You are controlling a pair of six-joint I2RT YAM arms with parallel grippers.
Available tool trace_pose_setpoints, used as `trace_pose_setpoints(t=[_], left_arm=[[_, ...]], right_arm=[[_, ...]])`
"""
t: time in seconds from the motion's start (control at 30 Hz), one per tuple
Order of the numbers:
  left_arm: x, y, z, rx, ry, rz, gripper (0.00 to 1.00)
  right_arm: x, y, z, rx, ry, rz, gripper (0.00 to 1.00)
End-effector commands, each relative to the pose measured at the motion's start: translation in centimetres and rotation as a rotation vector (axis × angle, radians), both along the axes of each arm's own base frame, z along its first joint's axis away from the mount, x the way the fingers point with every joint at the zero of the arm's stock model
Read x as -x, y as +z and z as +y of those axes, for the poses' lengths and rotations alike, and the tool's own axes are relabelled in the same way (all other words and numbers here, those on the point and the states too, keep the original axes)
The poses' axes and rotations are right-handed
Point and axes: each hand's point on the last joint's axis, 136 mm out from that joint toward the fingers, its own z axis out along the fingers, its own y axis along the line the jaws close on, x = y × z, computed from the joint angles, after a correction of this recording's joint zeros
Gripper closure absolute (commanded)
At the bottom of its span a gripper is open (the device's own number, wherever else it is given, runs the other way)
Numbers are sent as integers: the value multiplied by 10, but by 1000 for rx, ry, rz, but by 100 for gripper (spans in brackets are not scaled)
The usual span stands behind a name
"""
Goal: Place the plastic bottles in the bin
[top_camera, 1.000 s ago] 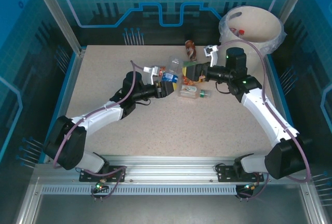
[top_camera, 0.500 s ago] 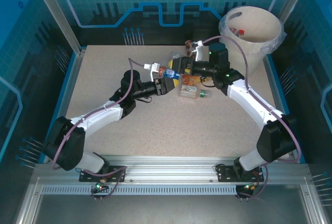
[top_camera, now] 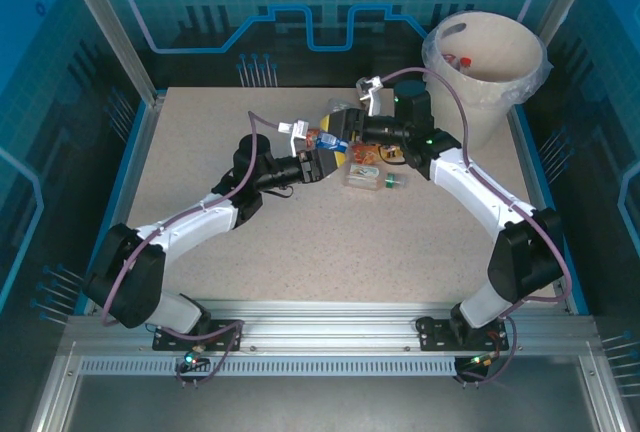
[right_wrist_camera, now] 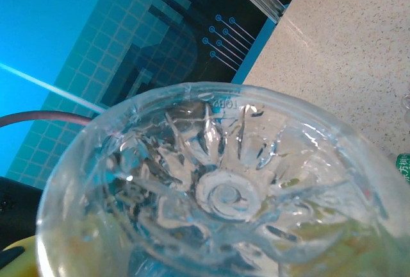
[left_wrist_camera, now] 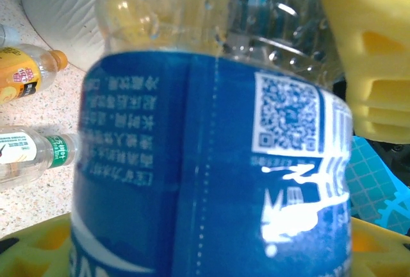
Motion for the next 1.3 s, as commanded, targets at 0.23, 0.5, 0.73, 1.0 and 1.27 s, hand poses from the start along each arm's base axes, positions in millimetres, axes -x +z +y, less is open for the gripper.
trace_pose_setpoints(t=[0.23, 0.5, 0.73, 1.0, 1.27], left_arm=[[-12, -8, 28, -197, 143, -8, 2], [-15, -18, 75, -298, 330, -8, 1], [-21, -36, 123, -335, 519, 76, 1], [-21, -57, 151, -402, 612, 150, 1], [-22, -69, 170, -429, 717, 191, 1]], right_arm=[[-17, 18, -27, 58, -122, -78, 53], [-45, 29, -101, 121, -343, -97, 56], [-81, 55, -192, 123, -599, -118, 57], [-117, 82, -277, 147, -776, -135, 57], [-143, 111, -349, 49, -981, -156, 59]])
